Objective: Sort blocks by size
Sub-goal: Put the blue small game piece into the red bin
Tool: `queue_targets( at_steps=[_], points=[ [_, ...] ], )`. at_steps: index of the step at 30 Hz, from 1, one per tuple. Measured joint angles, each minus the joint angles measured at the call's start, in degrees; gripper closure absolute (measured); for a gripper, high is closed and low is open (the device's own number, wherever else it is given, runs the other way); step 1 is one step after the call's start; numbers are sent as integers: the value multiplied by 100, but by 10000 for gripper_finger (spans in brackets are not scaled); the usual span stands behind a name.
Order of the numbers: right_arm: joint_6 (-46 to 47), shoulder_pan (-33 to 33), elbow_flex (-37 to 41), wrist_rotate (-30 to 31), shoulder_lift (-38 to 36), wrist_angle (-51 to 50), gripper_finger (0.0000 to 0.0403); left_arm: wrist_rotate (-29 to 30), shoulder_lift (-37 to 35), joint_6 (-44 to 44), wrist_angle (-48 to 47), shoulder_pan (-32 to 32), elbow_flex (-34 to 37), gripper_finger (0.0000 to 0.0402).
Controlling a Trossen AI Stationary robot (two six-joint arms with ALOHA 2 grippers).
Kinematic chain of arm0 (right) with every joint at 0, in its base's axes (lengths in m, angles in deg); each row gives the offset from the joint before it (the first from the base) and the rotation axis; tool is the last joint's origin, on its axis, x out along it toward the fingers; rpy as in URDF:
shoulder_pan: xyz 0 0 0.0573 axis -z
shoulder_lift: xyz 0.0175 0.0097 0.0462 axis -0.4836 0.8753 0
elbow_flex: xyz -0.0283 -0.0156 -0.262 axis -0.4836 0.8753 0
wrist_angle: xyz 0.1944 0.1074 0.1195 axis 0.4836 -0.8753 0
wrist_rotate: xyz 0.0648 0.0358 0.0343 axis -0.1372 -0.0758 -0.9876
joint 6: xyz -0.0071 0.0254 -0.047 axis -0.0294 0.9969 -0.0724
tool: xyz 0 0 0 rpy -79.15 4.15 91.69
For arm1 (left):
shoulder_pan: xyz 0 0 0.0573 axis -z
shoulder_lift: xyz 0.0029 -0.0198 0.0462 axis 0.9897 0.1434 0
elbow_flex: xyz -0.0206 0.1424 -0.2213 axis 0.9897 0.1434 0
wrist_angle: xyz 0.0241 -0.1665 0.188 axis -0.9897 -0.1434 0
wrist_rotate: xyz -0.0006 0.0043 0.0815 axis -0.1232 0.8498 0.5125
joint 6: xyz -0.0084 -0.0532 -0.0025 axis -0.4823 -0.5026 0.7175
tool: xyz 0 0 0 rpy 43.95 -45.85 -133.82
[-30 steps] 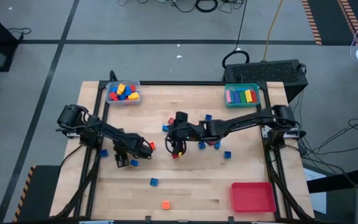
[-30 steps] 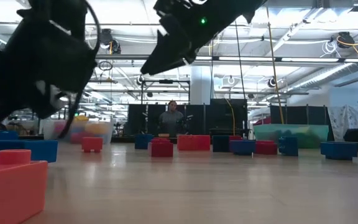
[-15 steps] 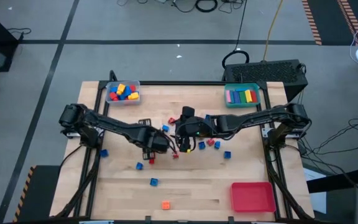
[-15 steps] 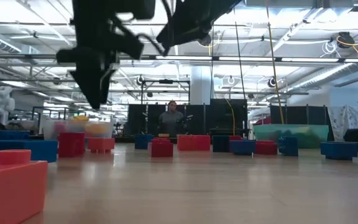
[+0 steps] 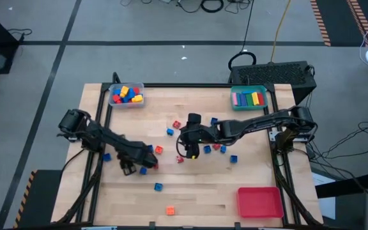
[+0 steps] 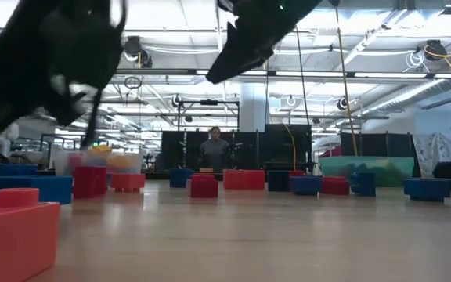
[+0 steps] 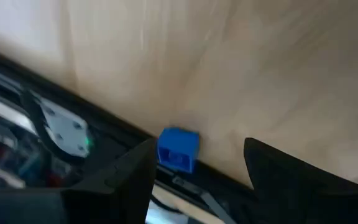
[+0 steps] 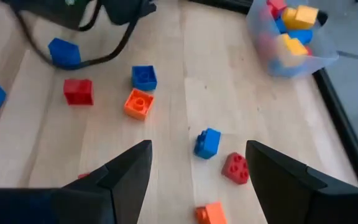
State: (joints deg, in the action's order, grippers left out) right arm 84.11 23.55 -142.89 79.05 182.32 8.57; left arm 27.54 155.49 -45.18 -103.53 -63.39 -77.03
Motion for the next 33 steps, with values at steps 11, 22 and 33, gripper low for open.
queue_targets(
  at_steps=[11,22,33],
  points=[
    [87,17,583,-10,-4,628,156,-159,-4,137,-230,90,375,223],
    [46,17,611,-18,-4,704,205,-606,-9,-71,-172,81,908,396],
    [46,17,611,-21,-4,629,247,-1006,-26,-131,813,79,1448,393]
  ],
)
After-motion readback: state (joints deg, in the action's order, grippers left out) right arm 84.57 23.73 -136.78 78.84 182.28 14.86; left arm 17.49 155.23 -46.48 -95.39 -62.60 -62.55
